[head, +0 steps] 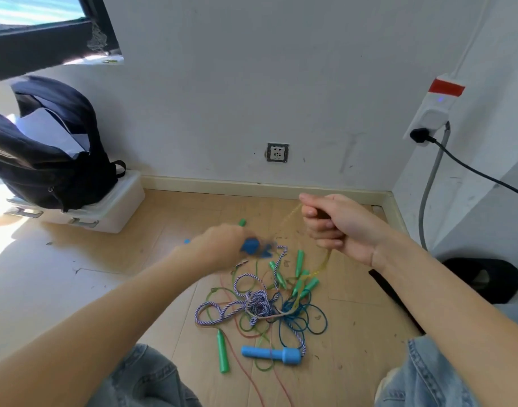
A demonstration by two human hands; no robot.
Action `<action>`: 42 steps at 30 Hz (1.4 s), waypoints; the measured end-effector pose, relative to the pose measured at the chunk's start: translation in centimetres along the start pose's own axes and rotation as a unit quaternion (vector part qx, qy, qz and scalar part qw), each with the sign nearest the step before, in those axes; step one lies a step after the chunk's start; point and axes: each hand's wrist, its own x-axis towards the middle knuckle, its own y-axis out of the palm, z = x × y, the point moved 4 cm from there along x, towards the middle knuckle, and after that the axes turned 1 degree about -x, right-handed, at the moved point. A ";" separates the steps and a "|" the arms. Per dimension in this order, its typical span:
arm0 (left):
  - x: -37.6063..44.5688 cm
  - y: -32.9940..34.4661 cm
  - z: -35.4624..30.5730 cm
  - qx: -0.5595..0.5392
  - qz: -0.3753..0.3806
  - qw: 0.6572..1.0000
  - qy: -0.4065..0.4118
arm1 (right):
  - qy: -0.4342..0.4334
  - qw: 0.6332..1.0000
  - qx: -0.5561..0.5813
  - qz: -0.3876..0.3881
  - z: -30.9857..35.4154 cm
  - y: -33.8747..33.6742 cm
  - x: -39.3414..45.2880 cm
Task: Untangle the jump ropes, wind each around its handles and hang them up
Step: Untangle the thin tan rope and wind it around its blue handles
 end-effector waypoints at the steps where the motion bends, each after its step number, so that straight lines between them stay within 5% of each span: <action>1: -0.4 0.5 -1.6 0.012 0.035 0.998 0.059 | -0.006 0.999 -0.026 -0.032 0.2 -0.3 -0.1; 5: -2.6 -0.9 -5.7 -0.050 0.065 0.967 0.240 | -0.032 0.939 -0.309 -0.147 0.6 -1.3 -0.3; 8: -3.7 -3.5 -6.2 -0.166 0.009 0.943 0.289 | 0.003 0.900 -0.413 -0.138 0.8 -2.4 -0.2; 12: -3.2 -5.7 -4.8 -0.340 -0.120 0.907 0.217 | 0.040 0.932 -0.342 -0.110 0.8 -3.1 -0.3; 18: -2.5 -5.7 -3.7 -0.508 -0.100 0.837 0.176 | 0.053 0.958 -0.281 0.020 -1.0 -0.4 -0.4; 23: -1.3 -5.3 -1.2 -0.654 -0.048 0.750 0.084 | -0.012 0.997 0.057 0.047 -0.3 0.5 0.0; 25: -0.7 -5.1 0.3 -0.663 -0.082 0.743 0.043 | -0.006 0.998 -0.033 0.052 -0.3 0.5 -0.1; 27: 0.1 -5.0 2.4 -0.630 -0.156 0.760 -0.028 | 0.005 0.991 -0.110 0.079 -0.6 0.6 -0.4; 30: 0.5 -4.4 5.5 -0.429 -0.239 0.858 -0.149 | -0.002 0.988 -0.104 0.114 -0.2 1.0 -0.7; 33: 0.7 -2.2 5.8 -0.148 -0.121 0.961 -0.201 | -0.041 0.994 -0.082 0.065 0.9 0.5 -0.7; 37: 0.5 0.4 1.3 0.025 0.036 0.999 -0.030 | -0.077 0.988 -0.059 -0.124 2.0 -1.9 -0.7; 42: -2.0 0.0 -4.7 0.064 0.053 0.981 0.173 | -0.092 0.948 -0.177 -0.249 1.9 -3.4 -0.8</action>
